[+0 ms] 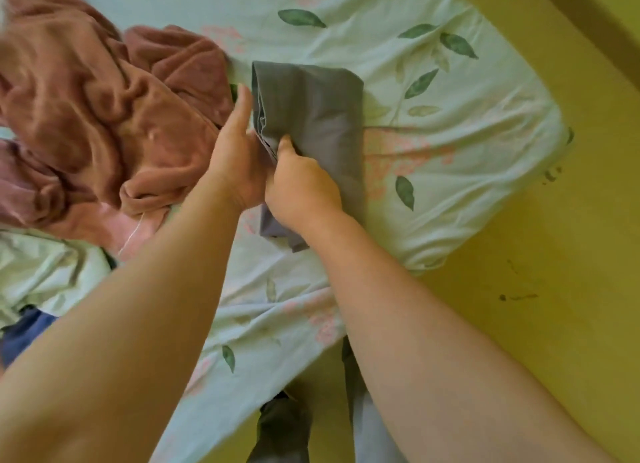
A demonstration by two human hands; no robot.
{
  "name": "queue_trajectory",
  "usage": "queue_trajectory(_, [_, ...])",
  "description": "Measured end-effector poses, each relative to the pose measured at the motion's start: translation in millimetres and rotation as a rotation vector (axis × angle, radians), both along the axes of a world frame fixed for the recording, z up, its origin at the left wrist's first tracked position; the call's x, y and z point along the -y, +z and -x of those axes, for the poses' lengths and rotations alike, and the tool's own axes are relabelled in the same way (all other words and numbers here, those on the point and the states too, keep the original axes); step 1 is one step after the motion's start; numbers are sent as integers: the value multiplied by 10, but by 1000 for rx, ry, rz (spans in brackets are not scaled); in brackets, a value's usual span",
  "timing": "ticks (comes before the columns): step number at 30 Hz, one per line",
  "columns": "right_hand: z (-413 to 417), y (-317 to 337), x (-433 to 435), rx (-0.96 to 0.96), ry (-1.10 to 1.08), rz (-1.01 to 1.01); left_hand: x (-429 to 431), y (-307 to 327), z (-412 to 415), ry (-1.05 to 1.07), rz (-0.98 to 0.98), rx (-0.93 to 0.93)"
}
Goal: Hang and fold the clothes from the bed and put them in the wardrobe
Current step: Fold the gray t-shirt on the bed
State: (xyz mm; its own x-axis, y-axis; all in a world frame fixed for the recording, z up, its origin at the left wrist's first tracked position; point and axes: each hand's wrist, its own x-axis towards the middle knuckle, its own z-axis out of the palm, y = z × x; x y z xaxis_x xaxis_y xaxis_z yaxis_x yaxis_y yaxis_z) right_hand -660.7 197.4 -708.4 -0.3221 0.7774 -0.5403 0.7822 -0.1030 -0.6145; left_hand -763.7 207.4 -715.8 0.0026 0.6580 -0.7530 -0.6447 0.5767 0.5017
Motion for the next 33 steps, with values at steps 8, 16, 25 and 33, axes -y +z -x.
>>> queue_trajectory(8, [-300, -181, 30, -153, -273, -350, -208, -375, 22, -366, 144, -994])
queue_trajectory(16, [-575, -628, -117, 90, -516, -91, 78, -551, -8, -448, 287, -1435])
queue_trajectory(25, [-674, -258, -170, -149, -747, 270, 148, 46, 63, -243, 281, -530])
queue_trajectory(33, [-1085, 1625, 839, -663, -876, 573, 889, 2140, 86, -497, -74, -629])
